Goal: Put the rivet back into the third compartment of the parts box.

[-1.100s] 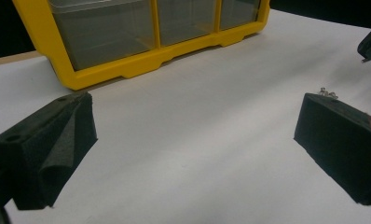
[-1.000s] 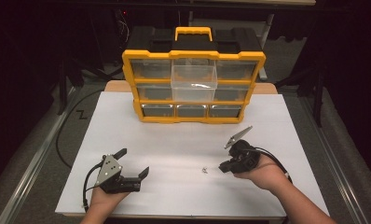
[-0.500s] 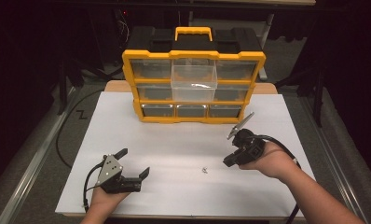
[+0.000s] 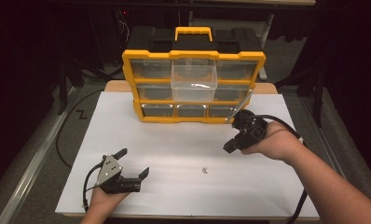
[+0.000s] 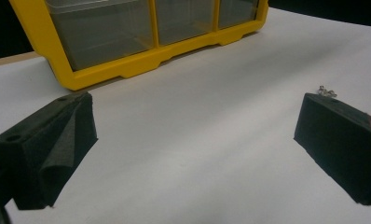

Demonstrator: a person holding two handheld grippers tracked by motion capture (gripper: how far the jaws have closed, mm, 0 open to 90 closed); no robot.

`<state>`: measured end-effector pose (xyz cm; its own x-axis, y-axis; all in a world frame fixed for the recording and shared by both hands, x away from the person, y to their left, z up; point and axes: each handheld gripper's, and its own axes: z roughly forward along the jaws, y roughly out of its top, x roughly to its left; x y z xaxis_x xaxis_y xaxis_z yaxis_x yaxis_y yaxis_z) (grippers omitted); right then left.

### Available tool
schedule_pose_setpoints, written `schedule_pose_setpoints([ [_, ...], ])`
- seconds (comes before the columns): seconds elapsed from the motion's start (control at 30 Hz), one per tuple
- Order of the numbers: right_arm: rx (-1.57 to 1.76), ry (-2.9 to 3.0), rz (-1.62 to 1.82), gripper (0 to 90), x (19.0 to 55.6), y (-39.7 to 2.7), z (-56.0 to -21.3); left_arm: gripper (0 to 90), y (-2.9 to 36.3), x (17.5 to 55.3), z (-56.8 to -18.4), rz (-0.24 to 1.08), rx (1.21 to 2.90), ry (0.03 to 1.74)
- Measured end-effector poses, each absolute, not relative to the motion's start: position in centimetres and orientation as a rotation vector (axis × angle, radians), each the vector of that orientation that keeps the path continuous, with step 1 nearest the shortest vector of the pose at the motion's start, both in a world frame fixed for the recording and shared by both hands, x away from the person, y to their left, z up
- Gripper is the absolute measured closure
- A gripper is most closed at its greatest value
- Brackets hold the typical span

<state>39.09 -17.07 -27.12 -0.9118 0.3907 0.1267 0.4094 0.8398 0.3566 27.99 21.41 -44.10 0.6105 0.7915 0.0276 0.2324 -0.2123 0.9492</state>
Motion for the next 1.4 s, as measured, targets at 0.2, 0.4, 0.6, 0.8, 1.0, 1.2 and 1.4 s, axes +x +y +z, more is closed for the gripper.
schedule_pose_setpoints([
  [0.2,-0.613,-2.976,-0.577,84.7,39.4,-16.9,-24.3,0.3,21.4,28.0,-44.1,0.64,1.749,0.836],
  [0.4,-0.602,-2.988,-0.566,84.7,39.6,-16.9,-22.6,0.3,21.4,27.9,-44.1,0.635,1.755,0.828],
  [0.6,-0.592,-3.008,-0.566,84.7,39.9,-16.7,-20.8,0.3,21.4,27.9,-44.1,0.636,1.754,0.828],
  [0.8,-0.578,-3.021,-0.569,84.7,40.2,-16.4,-19.1,0.3,21.4,27.9,-44.1,0.632,1.756,0.826],
  [1.0,-0.571,-3.046,-0.575,84.7,40.6,-16.0,-17.3,0.3,21.4,27.9,-44.1,0.627,1.757,0.825],
  [1.2,-0.574,-3.054,-0.629,84.7,40.8,-15.5,-15.2,0.3,21.4,27.9,-44.1,0.628,1.762,0.819],
  [1.4,-0.564,-3.067,-0.631,84.7,41.3,-14.7,-13.5,0.3,21.5,27.9,-44.1,0.624,1.751,0.818],
])
